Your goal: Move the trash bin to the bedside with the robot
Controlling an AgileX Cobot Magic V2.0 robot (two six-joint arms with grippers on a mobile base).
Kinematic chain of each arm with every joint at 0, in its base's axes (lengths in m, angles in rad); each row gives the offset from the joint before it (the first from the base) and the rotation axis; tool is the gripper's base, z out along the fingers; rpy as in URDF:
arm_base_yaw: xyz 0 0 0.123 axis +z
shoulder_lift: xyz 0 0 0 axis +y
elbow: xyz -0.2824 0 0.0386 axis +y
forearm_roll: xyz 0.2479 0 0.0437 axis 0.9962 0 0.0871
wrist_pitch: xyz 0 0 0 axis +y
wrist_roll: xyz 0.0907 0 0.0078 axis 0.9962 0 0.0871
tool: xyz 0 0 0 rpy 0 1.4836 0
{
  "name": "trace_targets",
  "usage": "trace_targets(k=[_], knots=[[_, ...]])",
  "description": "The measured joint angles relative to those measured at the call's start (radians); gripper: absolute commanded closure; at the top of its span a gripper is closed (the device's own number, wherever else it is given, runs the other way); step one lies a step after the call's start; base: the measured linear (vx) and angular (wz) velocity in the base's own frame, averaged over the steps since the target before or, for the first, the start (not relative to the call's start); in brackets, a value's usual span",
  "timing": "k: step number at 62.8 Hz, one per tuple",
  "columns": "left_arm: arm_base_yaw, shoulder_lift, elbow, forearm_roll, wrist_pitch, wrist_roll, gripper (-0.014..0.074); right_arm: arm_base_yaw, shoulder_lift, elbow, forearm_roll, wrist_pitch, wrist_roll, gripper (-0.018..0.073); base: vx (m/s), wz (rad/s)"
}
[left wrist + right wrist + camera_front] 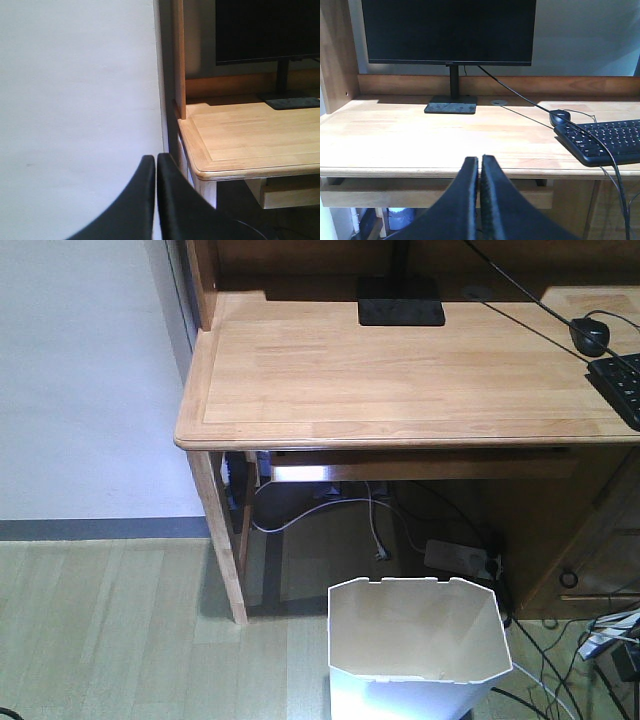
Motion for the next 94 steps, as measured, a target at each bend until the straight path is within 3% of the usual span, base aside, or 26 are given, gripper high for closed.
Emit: trace_targets(k=[69, 87, 94], knots=[[0.0, 0.0, 0.0, 0.0, 0.0, 0.0, 0.0603, 0.0, 0.0, 0.0, 0.0, -0.002, -0.001, 0.0567, 0.0, 0.0], [0.0, 0.0, 0.0, 0.0, 0.0, 0.0, 0.0603, 0.0, 0.0, 0.0, 0.0, -0.224, -0.013, 0.0567, 0.0, 0.0], [0.0, 0.0, 0.0, 0.0, 0.0, 0.0, 0.0603, 0.0, 0.008, -0.03, 0.0, -0.213, -0.013, 0.0567, 0.0, 0.0]])
